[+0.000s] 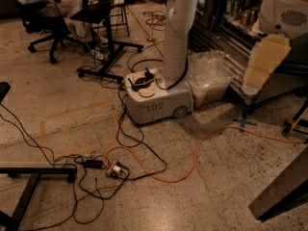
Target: Close left fridge door
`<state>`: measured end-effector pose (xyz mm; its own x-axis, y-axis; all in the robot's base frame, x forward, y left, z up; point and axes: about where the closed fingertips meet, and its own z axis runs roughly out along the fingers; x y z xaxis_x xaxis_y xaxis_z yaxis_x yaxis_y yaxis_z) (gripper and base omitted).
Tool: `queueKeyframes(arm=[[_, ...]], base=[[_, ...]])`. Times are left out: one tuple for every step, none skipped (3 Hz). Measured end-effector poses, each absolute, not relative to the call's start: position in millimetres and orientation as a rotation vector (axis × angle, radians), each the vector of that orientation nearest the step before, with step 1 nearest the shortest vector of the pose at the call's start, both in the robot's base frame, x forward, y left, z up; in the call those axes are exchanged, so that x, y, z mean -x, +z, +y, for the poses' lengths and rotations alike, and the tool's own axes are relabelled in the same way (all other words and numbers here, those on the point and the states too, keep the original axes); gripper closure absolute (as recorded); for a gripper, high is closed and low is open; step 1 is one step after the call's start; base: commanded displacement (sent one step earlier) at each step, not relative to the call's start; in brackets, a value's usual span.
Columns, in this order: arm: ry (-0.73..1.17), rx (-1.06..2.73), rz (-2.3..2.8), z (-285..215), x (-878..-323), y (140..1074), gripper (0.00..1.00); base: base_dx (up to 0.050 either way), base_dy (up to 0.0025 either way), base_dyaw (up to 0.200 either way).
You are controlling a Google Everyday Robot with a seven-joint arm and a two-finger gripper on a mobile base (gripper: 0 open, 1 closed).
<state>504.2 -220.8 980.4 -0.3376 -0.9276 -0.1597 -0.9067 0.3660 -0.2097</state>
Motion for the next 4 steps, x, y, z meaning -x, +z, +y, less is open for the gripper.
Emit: queueKeyframes(arm=[[-0.142,1.59,2.323,-217,-525,1003,0.0],[-0.148,1.584,2.313,-216,-529,1003,0.0],[-0.153,1.632,2.37,-217,-536,973,0.0],[-0.126,1.686,2.401,-218,-540,935,0.0]], base=[[0.0,0.0,0.0],[0.0,0.0,0.0],[0.0,0.0,0.0],[0.0,0.0,0.0]])
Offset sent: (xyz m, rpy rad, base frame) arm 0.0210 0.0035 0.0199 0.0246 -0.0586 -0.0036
